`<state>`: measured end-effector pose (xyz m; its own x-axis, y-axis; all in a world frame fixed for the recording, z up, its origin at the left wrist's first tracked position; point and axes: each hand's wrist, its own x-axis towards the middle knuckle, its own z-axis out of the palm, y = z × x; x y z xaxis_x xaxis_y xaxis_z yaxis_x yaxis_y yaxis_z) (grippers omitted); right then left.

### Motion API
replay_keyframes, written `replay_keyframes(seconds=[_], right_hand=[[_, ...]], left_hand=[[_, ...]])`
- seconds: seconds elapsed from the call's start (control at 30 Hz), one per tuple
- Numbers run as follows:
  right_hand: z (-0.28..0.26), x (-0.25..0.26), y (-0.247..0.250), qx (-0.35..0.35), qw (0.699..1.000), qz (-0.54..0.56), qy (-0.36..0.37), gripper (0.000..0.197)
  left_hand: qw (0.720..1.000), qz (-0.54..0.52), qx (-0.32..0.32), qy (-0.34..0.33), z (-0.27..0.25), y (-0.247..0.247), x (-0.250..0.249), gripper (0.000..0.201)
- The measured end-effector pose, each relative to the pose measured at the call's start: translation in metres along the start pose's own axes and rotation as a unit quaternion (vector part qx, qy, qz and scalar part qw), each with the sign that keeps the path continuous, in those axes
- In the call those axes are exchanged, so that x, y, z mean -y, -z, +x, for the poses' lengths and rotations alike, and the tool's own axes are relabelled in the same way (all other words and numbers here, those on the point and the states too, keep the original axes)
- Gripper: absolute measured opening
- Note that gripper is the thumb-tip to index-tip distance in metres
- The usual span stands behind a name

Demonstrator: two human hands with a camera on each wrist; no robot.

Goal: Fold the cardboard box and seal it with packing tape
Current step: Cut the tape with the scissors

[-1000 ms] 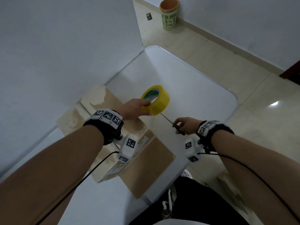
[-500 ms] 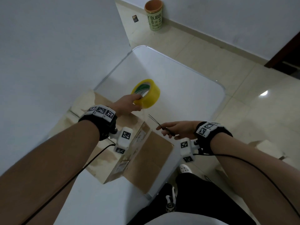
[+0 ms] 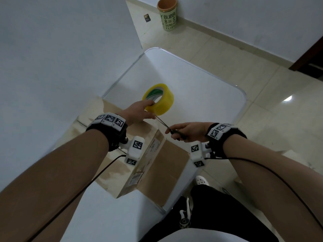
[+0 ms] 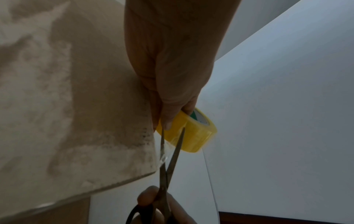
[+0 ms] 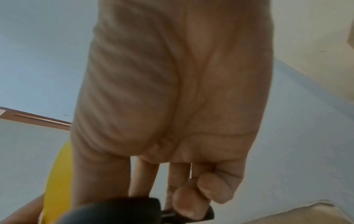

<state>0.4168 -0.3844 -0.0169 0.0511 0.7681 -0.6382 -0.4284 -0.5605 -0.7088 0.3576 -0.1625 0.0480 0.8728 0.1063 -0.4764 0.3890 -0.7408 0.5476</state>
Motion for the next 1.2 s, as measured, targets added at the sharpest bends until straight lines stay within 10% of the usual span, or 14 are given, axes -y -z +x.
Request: replay_keyframes(seconds=[0.63,0.87,1.2], right_hand=[[-0.010,0.010,0.007,0.009,0.989,-0.123,-0.081,0.018],[0.011,-0.012,0.032,-0.247,0.924,-0.251,-0.149,0.050],[0.030,0.037,0.033,-0.420,0.829,-0.369,0.012,0.037]], left_hand=[[1.000,-0.012,-0.016,-0.001,0.005,-0.002,0.008,0.031],[0.955,-0.288,-0.019,0.069,0.008,0.002,0.011,0.036],[0.954,-0.292,-0.014,0.071,0.004,0.000,0.009,0.037]])
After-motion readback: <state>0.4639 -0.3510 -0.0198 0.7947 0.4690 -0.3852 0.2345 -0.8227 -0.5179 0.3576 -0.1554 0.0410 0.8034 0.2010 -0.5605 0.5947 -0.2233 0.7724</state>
